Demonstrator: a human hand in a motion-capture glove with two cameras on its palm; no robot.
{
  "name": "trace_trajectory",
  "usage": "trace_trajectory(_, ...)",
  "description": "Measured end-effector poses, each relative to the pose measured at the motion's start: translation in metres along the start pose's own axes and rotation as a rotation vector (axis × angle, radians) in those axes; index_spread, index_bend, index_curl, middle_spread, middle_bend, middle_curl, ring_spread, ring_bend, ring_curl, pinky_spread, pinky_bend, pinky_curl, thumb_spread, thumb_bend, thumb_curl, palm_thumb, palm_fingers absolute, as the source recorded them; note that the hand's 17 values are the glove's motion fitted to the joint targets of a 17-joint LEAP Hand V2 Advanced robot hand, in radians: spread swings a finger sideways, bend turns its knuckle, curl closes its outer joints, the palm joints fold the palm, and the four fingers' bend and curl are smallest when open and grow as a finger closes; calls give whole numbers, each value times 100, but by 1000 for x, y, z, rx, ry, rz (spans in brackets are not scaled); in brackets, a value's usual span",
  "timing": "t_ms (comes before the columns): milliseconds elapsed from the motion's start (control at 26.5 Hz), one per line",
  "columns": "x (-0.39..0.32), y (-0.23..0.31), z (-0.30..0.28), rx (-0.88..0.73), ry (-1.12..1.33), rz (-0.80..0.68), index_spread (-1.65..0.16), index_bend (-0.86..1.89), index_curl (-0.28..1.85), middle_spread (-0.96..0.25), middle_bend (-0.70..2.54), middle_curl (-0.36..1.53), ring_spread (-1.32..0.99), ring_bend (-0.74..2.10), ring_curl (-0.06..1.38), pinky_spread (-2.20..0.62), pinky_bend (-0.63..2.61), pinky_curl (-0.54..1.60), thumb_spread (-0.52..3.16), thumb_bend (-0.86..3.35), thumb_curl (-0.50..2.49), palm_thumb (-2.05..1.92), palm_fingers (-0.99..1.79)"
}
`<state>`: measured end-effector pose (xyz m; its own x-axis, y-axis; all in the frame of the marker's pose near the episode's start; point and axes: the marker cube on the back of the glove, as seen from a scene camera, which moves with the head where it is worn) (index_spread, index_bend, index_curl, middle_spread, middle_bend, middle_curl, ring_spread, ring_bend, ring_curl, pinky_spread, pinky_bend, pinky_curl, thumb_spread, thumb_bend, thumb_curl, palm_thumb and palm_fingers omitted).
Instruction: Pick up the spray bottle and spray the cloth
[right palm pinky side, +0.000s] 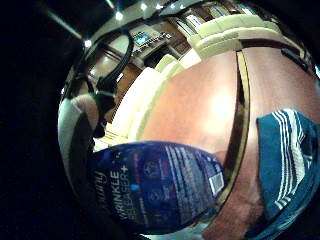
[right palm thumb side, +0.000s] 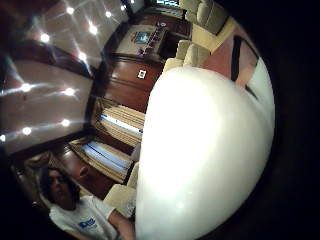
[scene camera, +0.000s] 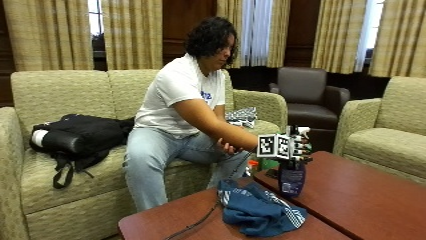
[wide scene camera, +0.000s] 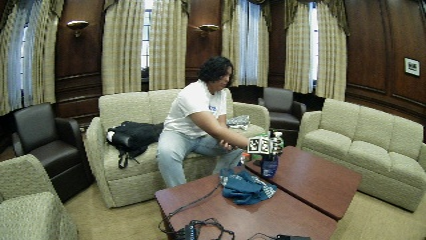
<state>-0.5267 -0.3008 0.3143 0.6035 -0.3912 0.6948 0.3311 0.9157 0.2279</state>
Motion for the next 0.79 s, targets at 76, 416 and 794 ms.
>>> trace_trajectory(76,2,3,0,-2,-5,16,-28,35,61,-16,69,52,-18,59,44,-12,18,34,46,-3,89,85,115)
trace_trajectory(416,12,23,3,-70,59,86,-33,11,50,-17,45,44,-17,56,43,2,19,32,77,-10,72,64,80)
trace_trajectory(794,-2,37,-15,-124,127,109,-41,9,38,-17,31,39,-19,41,38,16,24,34,89,-6,57,48,40)
